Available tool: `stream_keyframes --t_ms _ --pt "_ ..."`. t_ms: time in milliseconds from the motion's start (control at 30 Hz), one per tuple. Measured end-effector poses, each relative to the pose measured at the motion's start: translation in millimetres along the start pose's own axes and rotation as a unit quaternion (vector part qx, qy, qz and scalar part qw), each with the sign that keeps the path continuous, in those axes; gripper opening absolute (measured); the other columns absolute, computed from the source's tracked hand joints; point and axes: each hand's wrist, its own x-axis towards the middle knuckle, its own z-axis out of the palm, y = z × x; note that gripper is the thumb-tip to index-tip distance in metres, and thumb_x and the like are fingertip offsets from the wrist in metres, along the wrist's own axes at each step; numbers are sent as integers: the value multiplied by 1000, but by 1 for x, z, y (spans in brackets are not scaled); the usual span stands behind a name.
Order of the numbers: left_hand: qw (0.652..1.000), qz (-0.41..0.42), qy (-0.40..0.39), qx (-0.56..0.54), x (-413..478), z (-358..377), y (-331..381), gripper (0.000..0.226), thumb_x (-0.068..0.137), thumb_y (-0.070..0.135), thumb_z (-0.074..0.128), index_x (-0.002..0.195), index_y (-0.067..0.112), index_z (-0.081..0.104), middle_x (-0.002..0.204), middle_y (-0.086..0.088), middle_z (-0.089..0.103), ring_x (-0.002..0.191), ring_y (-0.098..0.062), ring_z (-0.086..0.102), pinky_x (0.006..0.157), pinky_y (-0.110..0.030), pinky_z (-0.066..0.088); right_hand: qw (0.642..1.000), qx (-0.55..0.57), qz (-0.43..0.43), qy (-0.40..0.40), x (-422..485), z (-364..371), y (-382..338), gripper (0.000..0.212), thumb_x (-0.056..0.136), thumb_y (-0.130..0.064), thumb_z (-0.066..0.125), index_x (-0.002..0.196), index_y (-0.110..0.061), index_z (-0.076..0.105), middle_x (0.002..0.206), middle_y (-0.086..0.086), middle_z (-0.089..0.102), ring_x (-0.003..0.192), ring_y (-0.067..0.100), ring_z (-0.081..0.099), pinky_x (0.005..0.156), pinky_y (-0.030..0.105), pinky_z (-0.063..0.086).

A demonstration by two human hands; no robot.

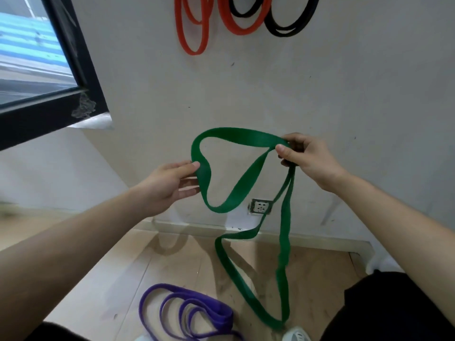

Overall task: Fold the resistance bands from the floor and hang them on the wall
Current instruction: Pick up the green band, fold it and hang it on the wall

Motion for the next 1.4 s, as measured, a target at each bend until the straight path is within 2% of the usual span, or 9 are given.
stream_keyframes --t_ms 200,300,433,500,633,867,1000,1133,1400 --pt "995 7 -1 -97 -9 -10 20 29 105 32 48 107 12 69 86 0 76 85 -13 74 84 -34 55 996 -53 44 -56 -5 -3 10 9 93 -23 67 101 -21 72 89 14 66 81 21 64 82 34 60" --pt "995 10 34 -93 -10 -15 22 28 103 35 51 104 13 69 69 3 62 73 -13 69 84 -33 53 995 -65 55 -45 -4 -5 13 20 90 -29 69 104 -17 73 91 16 68 81 23 66 85 40 60" --pt "997 35 62 13 -12 -26 18 21 93 24 69 112 17 71 84 1 63 81 -15 68 88 -33 54 996 -63 50 -33 -4 -5 13 11 92 -24 69 101 -18 72 89 14 67 81 23 65 79 29 61" --pt "994 44 70 78 -13 -31 14 27 91 14 72 117 18 70 91 1 68 89 -15 66 88 -32 54 996 -69 46 -34 -3 -5 14 9 91 -25 70 99 -21 74 87 12 67 80 23 65 83 34 60" --pt "986 48 101 121 -12 -34 9 29 92 9 71 119 19 70 103 0 71 98 -16 65 90 -33 55 995 -81 46 -31 -3 -5 13 22 86 -34 73 102 -20 74 89 18 67 79 21 67 90 45 59" --pt "958 59 205 192 -1 -35 5 22 95 6 61 103 23 73 120 0 70 111 -16 61 103 -40 47 998 -55 28 -30 -3 1 7 13 91 -18 71 103 -15 71 87 8 68 80 19 64 83 32 59" --pt "963 71 159 205 -4 -23 4 16 94 9 66 102 21 73 112 3 72 110 -15 63 96 -35 50 994 -90 -2 -59 -5 12 1 20 85 -16 78 103 -13 71 90 2 72 81 12 67 78 25 57" --pt "951 127 80 269 -10 0 4 18 90 16 75 105 25 73 110 2 75 103 -8 68 94 -25 52 985 -140 -17 -99 -9 23 -6 24 83 -21 80 105 -14 72 95 5 74 91 21 70 85 28 58" --pt "901 184 -73 386 -17 50 -5 80 79 37 84 148 28 44 139 8 58 128 -7 52 107 -29 41 978 -91 -55 -180 -22 44 -32 29 83 -20 80 108 -9 71 98 11 74 92 27 70 84 33 57"
